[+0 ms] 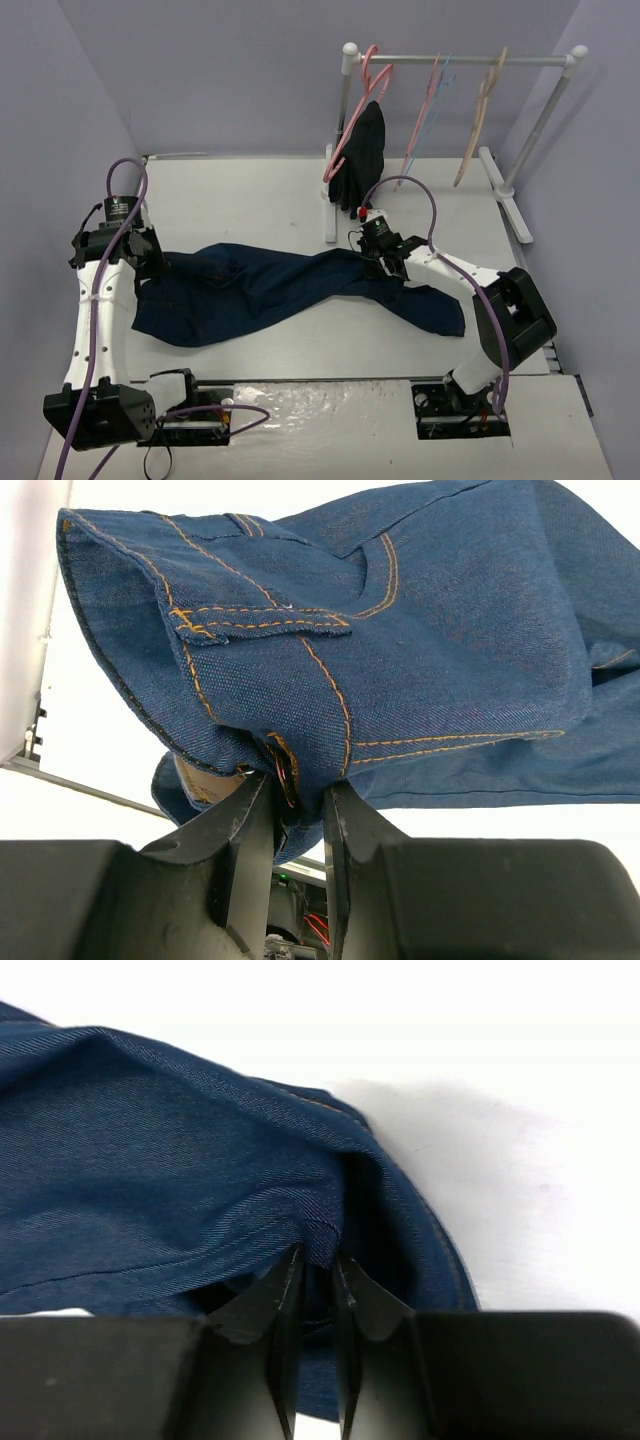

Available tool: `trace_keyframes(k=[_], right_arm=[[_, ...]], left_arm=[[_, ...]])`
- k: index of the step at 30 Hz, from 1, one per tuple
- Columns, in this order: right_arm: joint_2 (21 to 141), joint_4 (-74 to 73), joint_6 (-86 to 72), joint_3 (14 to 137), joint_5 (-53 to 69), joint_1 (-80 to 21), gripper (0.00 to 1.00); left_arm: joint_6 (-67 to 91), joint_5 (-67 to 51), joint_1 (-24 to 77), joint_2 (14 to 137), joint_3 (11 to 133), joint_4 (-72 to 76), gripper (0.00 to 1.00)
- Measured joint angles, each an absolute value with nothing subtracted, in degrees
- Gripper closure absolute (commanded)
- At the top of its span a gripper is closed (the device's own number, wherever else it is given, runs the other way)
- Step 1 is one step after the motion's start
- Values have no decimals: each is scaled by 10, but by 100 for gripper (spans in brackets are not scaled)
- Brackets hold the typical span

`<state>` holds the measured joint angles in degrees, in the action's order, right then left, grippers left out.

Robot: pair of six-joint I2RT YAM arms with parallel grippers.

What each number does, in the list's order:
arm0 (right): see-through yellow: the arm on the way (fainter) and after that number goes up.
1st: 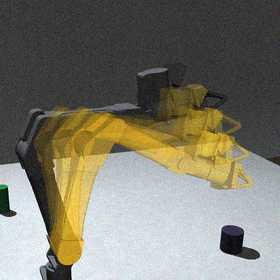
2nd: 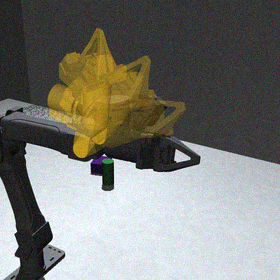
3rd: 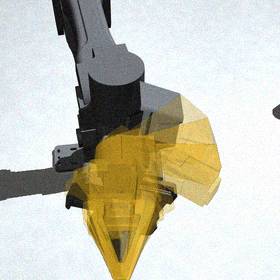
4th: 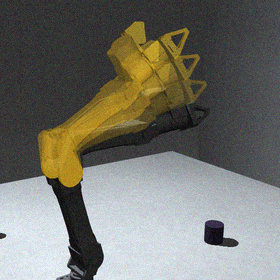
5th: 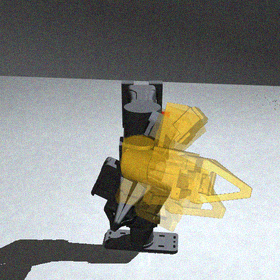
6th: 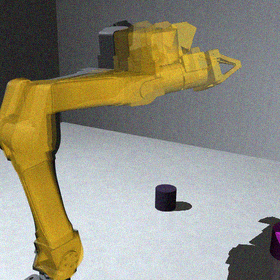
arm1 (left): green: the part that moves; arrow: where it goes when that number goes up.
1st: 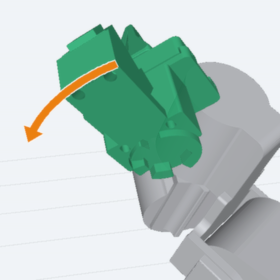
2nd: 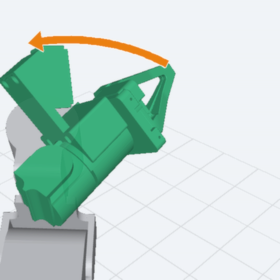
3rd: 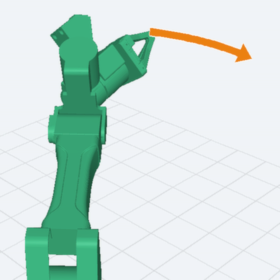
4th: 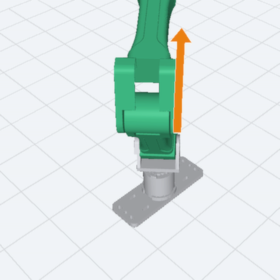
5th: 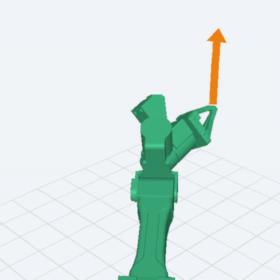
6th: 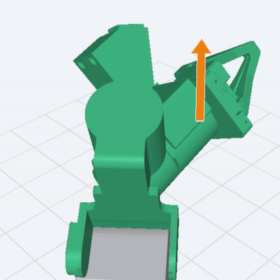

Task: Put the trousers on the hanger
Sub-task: Flatten out the trousers at the center of the board.

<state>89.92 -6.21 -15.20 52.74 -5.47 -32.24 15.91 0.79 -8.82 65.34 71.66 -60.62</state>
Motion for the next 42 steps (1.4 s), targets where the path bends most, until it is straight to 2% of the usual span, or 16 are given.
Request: trace_keyframes(k=[4, 7, 12, 16, 20, 23, 25, 26, 29, 31, 34, 39, 42], right_arm=[[897, -72, -129, 532, -90, -322, 100], [877, -115, -102, 567, -133, -322, 100], [792, -206, -58, 721, -203, -332, 100], [706, -262, -60, 810, -239, -394, 100], [654, -342, -125, 789, -222, -493, 98], [649, -387, -184, 728, -189, -558, 85], [666, -402, -231, 681, -165, -604, 63], [676, -408, -252, 658, -153, -626, 60], [706, -420, -302, 614, -113, -679, 45], [716, -423, -329, 602, -98, -693, 40], [712, -422, -351, 601, -97, -683, 38], [702, -387, -344, 596, -87, -560, 40], [709, -346, -332, 585, -80, -501, 41]], left_arm=[[159, 7, -88, 670, 733, -612, 100], [159, 1, -90, 706, 796, -619, 100], [159, -7, -108, 763, 942, -619, 100], [158, -16, -137, 779, 1016, -622, 100], [157, -1, -169, 774, 990, -613, 100], [157, 14, -187, 778, 931, -616, 100], [157, 27, -199, 787, 886, -609, 100], [157, 35, -206, 791, 865, -605, 100], [160, 54, -230, 809, 820, -599, 81], [164, 62, -246, 817, 803, -591, 69], [172, 57, -264, 812, 790, -574, 51], [192, 3, -260, 741, 772, -534, 38], [200, -25, -223, 674, 753, -526, 31]])
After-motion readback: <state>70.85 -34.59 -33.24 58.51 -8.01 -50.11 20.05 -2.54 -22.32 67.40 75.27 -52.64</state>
